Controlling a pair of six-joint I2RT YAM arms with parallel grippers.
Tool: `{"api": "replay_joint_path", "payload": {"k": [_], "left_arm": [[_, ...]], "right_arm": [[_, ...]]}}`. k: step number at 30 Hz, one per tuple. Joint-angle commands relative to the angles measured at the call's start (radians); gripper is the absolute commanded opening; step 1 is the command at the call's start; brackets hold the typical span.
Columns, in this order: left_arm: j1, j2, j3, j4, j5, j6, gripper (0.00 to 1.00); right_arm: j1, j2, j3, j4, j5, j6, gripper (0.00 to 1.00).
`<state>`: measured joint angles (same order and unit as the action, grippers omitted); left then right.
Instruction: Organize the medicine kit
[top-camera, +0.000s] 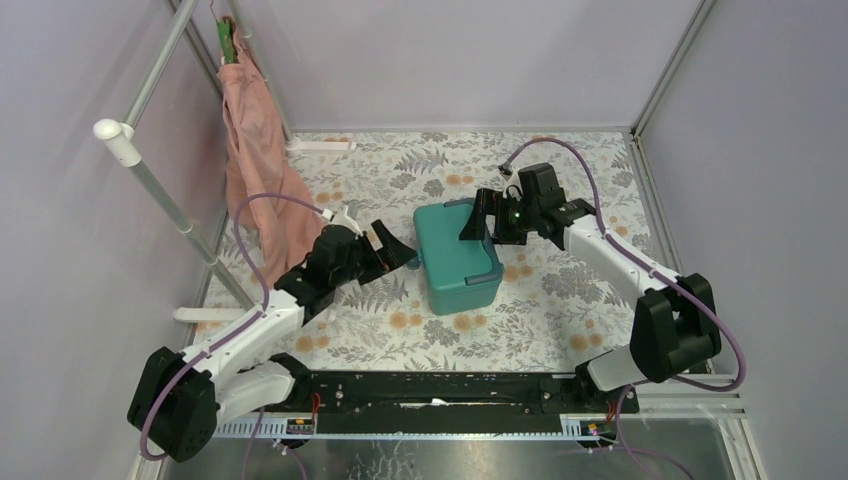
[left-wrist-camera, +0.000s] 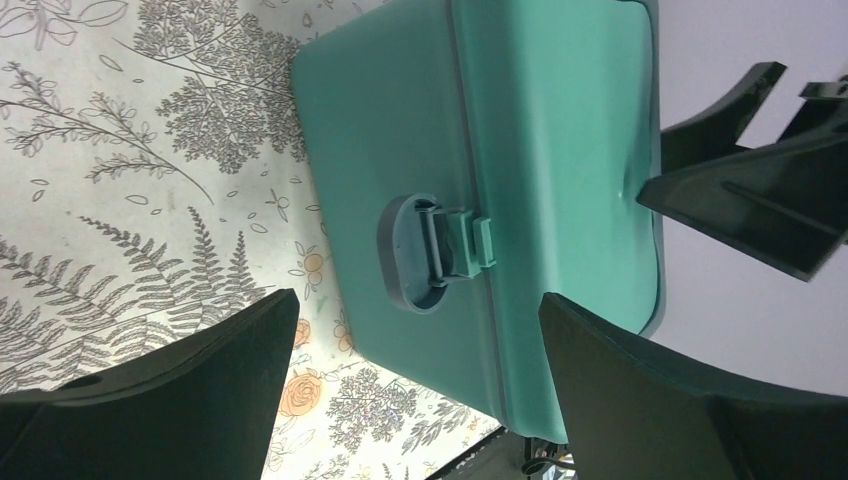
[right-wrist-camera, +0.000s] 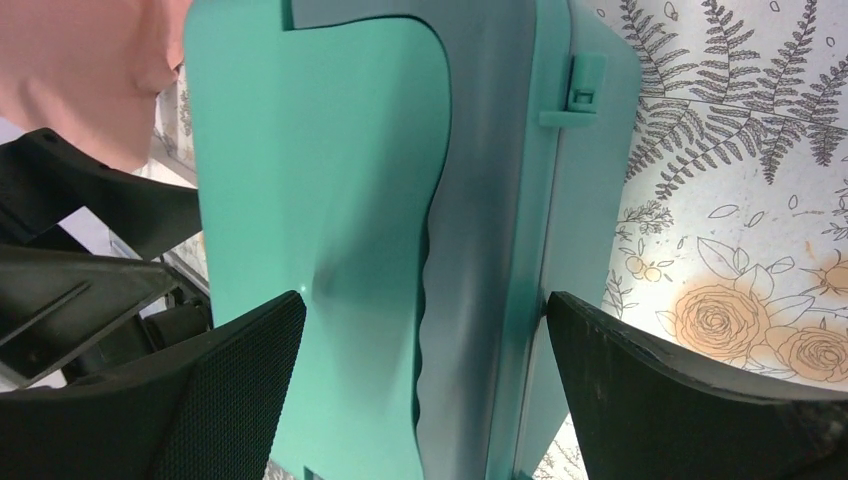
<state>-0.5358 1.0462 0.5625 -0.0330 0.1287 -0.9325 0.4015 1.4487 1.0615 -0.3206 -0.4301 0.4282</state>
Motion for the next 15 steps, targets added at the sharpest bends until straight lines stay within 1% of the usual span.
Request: {"api": "replay_joint_path", "payload": {"k": [1, 4, 10, 15], "left_arm": [[0.003, 0.020, 0.005, 0.080, 0.032, -0.012, 0.99], [0.003, 0.048, 0.008, 0.102, 0.056, -0.014, 0.99], [0.003, 0.091, 0.020, 0.122, 0.083, -0.012, 0.98], [0.004, 0.110, 0.037, 0.128, 0.094, -0.011, 0.95]], "right_arm": [[0.018, 0.037, 0.062, -0.005, 0.017, -0.043, 1.00], [0.018, 0.059, 0.063, -0.005, 0.023, -0.052, 0.97], [0.023, 0.086, 0.060, -0.011, 0.019, -0.066, 0.83], [0.024, 0.082, 0.046, 0.010, 0.011, -0.062, 0.81]]}}
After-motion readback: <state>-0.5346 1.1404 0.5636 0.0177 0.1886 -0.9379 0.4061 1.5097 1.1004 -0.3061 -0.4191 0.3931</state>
